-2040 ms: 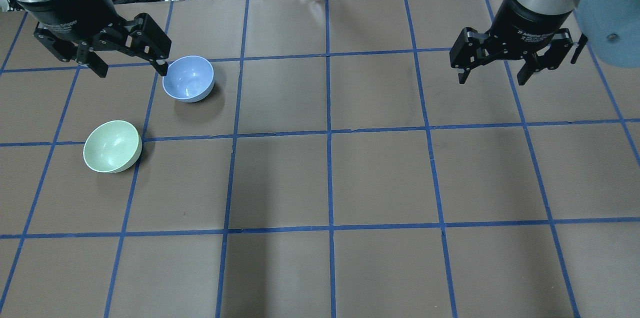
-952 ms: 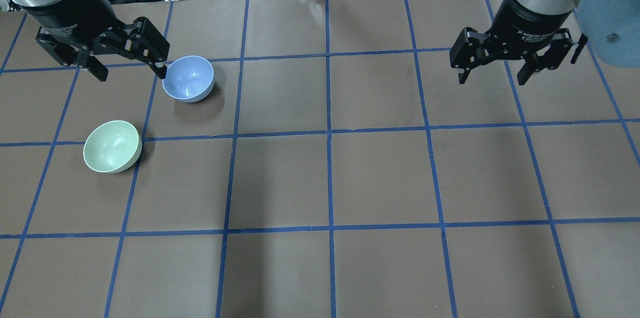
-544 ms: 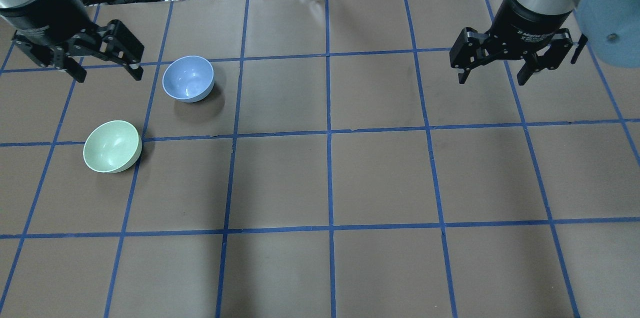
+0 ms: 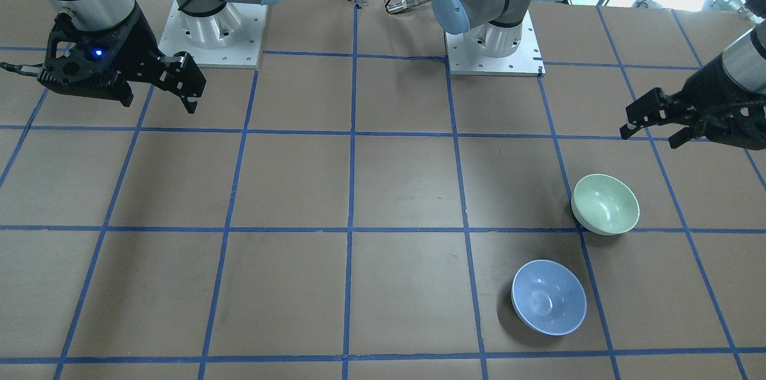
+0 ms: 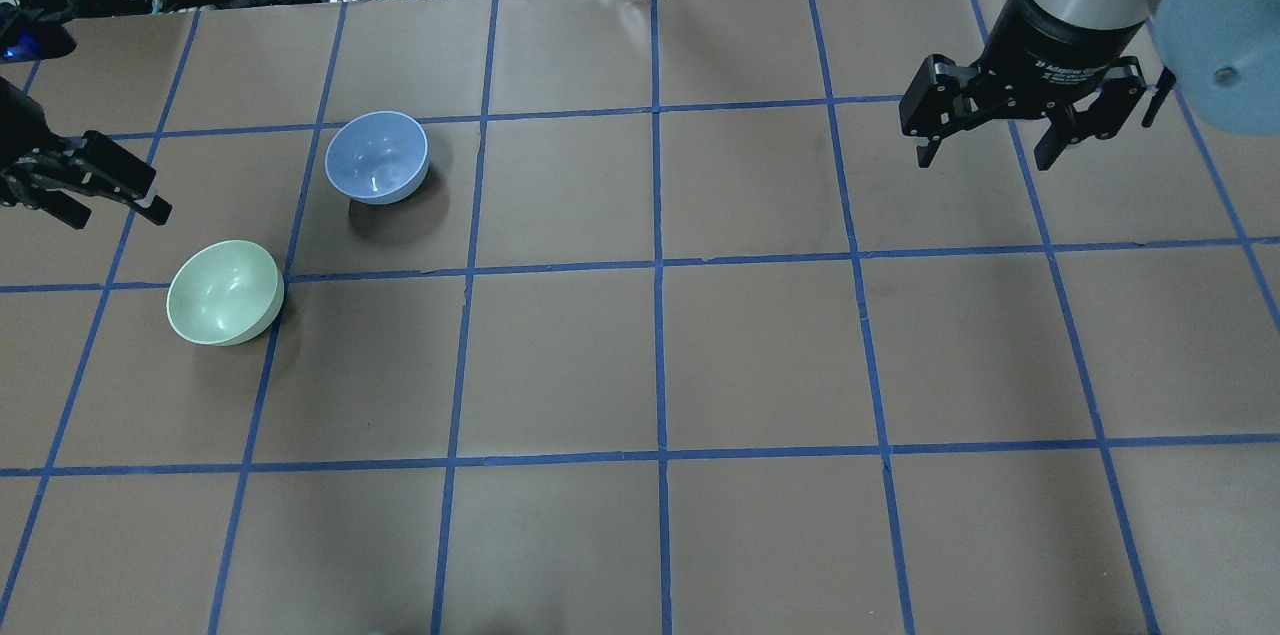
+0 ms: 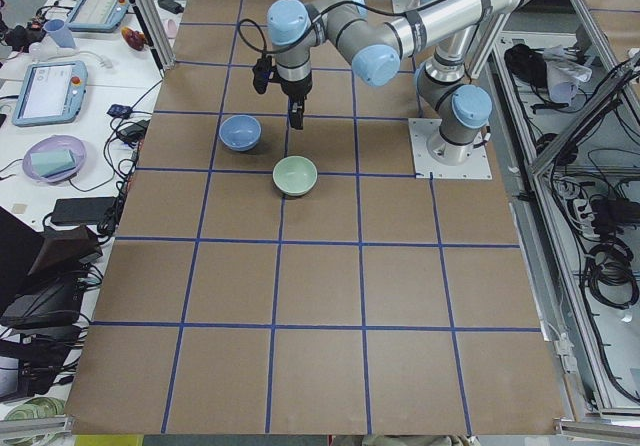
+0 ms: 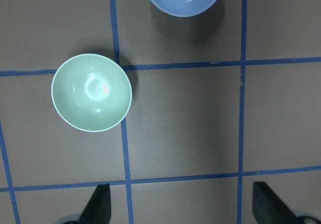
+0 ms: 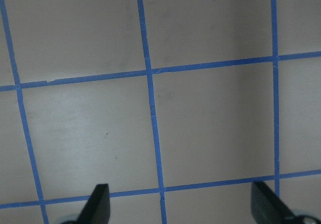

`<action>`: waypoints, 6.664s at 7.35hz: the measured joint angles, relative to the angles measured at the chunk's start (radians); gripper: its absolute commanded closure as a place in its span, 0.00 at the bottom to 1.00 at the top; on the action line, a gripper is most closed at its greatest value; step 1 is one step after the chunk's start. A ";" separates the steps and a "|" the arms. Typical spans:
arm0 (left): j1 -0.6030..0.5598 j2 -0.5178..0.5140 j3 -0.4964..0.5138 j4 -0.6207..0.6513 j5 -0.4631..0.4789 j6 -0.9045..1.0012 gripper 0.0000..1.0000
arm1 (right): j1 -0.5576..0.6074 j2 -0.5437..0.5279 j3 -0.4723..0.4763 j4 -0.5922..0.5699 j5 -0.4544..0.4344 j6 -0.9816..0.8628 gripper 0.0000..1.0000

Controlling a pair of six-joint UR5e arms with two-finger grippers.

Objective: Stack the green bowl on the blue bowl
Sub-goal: 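Move the left gripper down to the rim of the pale green bowl, then close the left gripper on the pale green bowl's rim, then lift the pale green bowl and carry it over the light blue bowl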

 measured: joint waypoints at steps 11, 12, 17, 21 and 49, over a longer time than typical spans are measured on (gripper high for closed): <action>0.149 -0.334 -0.178 0.449 -0.126 0.071 0.00 | 0.000 0.000 0.000 0.000 0.000 0.000 0.00; 0.149 -0.332 -0.192 0.450 -0.132 0.063 0.00 | 0.000 0.000 0.001 0.000 0.000 0.000 0.00; 0.150 -0.336 -0.204 0.448 -0.133 0.056 0.03 | 0.000 0.000 0.000 0.000 0.000 0.000 0.00; 0.150 -0.340 -0.203 0.450 -0.127 0.057 0.60 | 0.000 0.000 0.000 0.000 0.000 0.000 0.00; -0.144 -0.368 0.231 0.163 -0.288 -0.429 1.00 | 0.000 0.000 0.000 0.000 0.000 0.000 0.00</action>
